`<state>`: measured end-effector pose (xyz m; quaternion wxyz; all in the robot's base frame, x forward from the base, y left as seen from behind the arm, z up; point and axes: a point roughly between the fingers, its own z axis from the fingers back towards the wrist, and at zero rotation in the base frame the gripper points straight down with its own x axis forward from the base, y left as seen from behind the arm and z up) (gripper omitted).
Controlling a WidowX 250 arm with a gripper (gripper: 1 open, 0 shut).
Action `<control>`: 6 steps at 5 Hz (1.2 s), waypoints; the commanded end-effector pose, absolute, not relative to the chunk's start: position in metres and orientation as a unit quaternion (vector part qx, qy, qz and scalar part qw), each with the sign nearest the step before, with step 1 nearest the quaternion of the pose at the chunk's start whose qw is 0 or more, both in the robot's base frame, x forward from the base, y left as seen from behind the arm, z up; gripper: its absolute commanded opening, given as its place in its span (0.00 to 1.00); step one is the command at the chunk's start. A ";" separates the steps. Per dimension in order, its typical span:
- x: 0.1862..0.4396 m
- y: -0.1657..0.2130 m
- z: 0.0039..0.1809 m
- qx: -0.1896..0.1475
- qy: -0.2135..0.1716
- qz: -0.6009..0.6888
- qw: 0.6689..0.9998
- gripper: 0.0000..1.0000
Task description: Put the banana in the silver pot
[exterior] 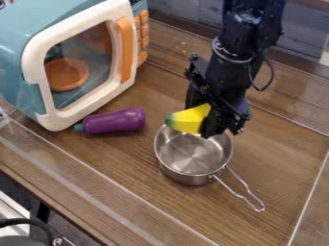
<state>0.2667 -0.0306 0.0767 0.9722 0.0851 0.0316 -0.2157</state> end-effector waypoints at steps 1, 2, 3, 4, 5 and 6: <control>0.270 -0.027 0.084 0.088 0.003 -0.201 0.976 0.00; 0.270 -0.027 0.081 0.087 0.000 -0.197 0.977 1.00; 0.269 -0.028 0.079 0.084 0.000 -0.194 0.977 1.00; 0.269 -0.027 0.083 0.083 0.001 -0.196 0.977 1.00; 0.269 -0.026 0.085 0.083 0.001 -0.197 0.977 1.00; 0.271 -0.025 0.088 0.082 -0.001 -0.197 0.977 1.00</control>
